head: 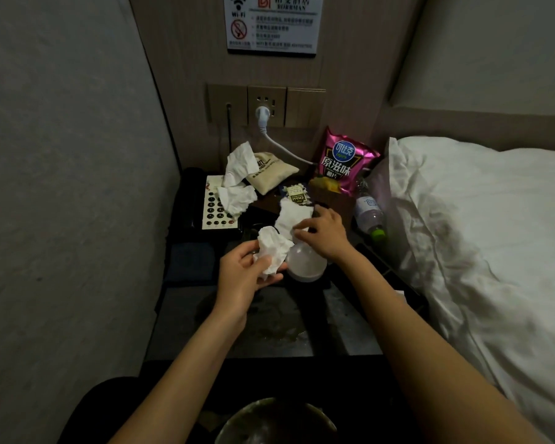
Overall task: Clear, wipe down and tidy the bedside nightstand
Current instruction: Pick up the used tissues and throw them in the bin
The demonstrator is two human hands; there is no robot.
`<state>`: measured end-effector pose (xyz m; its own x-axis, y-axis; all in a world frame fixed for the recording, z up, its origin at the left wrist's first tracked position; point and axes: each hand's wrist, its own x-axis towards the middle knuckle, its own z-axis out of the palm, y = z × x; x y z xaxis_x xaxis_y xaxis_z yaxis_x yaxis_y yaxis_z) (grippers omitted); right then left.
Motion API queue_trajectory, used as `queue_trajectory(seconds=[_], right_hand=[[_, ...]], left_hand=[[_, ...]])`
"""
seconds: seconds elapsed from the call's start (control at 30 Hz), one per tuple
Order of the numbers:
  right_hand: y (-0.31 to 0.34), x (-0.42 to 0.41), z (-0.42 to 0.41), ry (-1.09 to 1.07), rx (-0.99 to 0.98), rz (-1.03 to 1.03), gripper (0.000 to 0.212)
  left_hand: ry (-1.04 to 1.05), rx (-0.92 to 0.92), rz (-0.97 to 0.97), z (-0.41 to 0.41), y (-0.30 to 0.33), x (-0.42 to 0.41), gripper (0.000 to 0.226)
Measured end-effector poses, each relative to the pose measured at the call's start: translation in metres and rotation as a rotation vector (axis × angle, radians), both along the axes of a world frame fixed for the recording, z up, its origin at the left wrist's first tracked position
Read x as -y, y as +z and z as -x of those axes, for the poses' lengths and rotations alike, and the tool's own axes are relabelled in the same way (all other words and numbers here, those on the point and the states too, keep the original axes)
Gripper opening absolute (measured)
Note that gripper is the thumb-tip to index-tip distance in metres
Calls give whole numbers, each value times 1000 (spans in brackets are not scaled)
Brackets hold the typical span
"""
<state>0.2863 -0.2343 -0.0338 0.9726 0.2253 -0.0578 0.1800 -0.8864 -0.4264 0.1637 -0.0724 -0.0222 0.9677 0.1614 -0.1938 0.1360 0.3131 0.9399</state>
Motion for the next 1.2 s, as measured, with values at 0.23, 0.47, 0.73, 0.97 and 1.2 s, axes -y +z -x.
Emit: queue_trajectory(seconds=[0.23,0.47,0.73,0.97,1.2], right_hand=[[-24,-3,3,20,105,117,52],[-8,-6,18,25,215,40,44],[23,-4,136,-211,302,-757,10],[-39,-9,234,-352,72,-814,18],[-144,-22,277,-589,-517,-329,21]], left_hand=[[15,-2,-7,7,-4,-15,26],[15,-22,-22,13,-9,-19,23],[16,-33,-152,45,-25,-18,11],[-112,-49,-459,103,-71,-11,7],[-497,-385,-960,150,-163,9,25]])
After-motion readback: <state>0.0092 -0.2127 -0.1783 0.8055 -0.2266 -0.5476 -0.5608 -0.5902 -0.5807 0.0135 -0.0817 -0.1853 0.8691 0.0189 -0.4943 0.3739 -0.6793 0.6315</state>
